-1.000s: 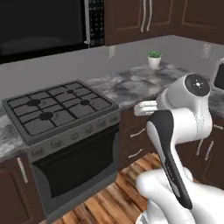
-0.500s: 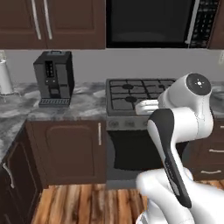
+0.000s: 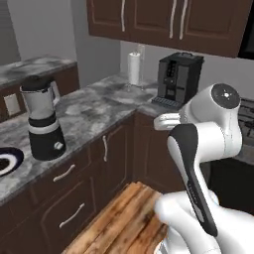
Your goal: Pick the banana and tangerine from the fridge and place them on the plate next to the blender to make a fruit smoothie.
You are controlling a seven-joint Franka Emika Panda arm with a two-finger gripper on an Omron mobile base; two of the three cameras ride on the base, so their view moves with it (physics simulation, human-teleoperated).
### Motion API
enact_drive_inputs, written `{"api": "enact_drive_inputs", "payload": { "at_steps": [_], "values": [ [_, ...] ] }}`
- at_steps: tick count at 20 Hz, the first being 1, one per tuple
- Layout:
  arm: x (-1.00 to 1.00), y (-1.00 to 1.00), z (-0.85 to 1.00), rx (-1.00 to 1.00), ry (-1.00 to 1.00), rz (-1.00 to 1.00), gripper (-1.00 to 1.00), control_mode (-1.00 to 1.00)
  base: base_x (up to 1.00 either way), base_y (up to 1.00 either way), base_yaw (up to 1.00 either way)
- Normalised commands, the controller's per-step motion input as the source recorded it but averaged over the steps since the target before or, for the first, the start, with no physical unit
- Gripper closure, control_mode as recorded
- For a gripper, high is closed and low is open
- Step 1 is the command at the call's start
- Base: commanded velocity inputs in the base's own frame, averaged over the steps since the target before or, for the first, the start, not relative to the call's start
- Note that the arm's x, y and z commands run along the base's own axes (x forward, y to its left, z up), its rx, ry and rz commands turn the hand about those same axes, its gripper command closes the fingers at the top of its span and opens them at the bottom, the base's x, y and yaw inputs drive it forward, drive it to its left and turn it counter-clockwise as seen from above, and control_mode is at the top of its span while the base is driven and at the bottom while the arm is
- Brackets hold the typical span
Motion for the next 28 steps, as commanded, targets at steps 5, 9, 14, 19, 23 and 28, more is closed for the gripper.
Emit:
{"api": "enact_drive_inputs", "payload": {
  "at_steps": [5, 9, 14, 19, 23, 28],
  "values": [
    [0.0, 0.0, 0.0, 0.0, 0.0, 0.0, 1.0, 1.0, -0.02, 0.2, 1.0],
    [0.0, 0.0, 0.0, 0.0, 0.0, 0.0, 1.0, 1.0, 0.04, 0.25, 0.95],
    [0.0, 0.0, 0.0, 0.0, 0.0, 0.0, 1.0, 1.0, 0.87, 0.52, 0.36],
    [0.0, 0.0, 0.0, 0.0, 0.0, 0.0, 1.0, 1.0, 0.99, 0.41, 0.0],
    [0.0, 0.0, 0.0, 0.0, 0.0, 0.0, 1.0, 1.0, 0.87, 0.28, 0.0],
    [0.04, 0.0, -0.39, -0.03, 0.23, 0.0, 1.0, -1.0, 0.18, 0.08, 0.0]
  ]
}}
